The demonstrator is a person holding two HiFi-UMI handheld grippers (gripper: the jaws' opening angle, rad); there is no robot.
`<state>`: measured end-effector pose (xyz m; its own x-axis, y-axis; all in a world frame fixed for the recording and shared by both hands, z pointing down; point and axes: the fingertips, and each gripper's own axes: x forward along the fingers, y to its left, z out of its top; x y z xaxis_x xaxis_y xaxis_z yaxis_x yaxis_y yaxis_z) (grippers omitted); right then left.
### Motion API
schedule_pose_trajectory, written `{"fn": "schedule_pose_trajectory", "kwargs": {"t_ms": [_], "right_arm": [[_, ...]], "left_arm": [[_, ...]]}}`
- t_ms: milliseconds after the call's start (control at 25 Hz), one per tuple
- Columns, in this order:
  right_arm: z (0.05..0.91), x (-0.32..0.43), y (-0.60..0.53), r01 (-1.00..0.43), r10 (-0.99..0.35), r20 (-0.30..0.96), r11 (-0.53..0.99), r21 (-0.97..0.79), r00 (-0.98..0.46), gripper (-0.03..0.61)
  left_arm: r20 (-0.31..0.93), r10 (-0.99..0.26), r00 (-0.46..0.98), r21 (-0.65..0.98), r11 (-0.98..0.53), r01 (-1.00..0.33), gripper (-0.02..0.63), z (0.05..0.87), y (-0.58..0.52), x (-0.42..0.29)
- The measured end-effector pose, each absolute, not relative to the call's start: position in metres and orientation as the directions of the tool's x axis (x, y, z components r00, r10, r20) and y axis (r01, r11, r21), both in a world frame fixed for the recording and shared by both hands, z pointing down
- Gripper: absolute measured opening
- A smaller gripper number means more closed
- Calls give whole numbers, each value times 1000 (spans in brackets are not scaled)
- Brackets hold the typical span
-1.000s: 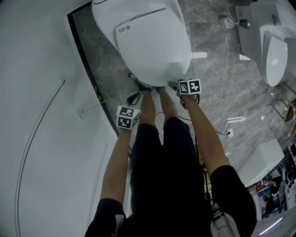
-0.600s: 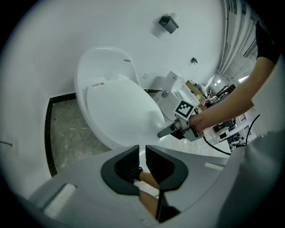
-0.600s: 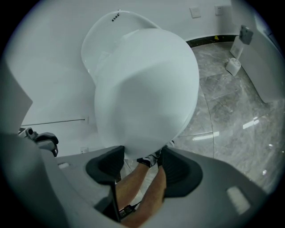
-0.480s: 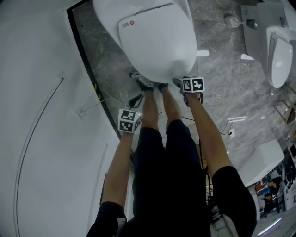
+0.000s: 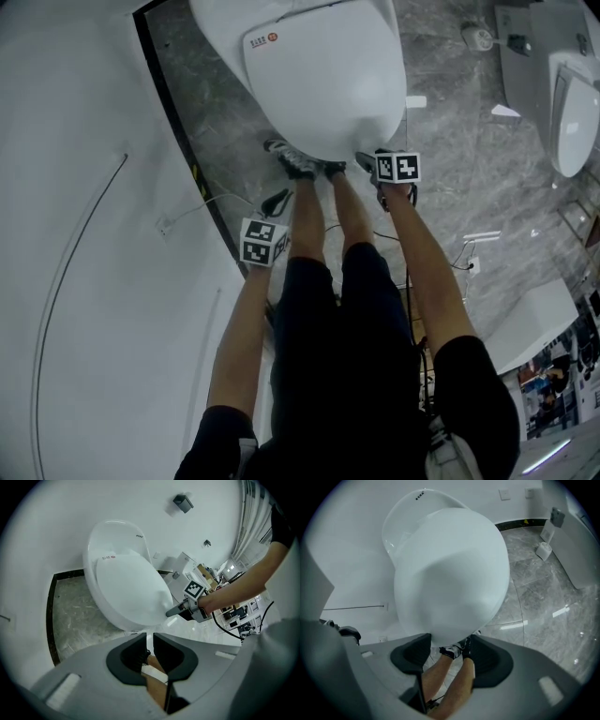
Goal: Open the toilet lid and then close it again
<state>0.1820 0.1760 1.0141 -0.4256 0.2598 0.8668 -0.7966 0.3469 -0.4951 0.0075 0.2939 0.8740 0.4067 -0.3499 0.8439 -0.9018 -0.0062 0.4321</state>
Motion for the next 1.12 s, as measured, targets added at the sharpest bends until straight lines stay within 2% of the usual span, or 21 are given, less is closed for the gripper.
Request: {"fn": "schedule_pose_trajectory", "kwargs": {"t_ms": [320,600,920,960,1040,1120], "right_arm": [[1010,180,176,-790,264,881,393,-470,-392,268],[972,189,178,-770,223,898,461,-441,-380,262],[893,176,190,-538,264,867,697,-475,-423,261],[881,174,189,-513,255,865,719,-469,-433,236],[855,169,182,-470,220,862,763,-444,-457,116],[829,166,174,-444,186,853,789,-426,-487,78]], "left_arm": [[841,-360,405,421,-36,-906,53,874,282,-8],[834,-372,408,420,-54,-906,52,852,262,-2],[831,-385,402,387,-119,-914,54,804,261,-9],[832,-384,400,382,-126,-916,52,797,261,-11],[832,-390,394,373,-131,-918,53,782,261,-13],[831,-400,388,366,-133,-921,54,764,260,-13]]}}
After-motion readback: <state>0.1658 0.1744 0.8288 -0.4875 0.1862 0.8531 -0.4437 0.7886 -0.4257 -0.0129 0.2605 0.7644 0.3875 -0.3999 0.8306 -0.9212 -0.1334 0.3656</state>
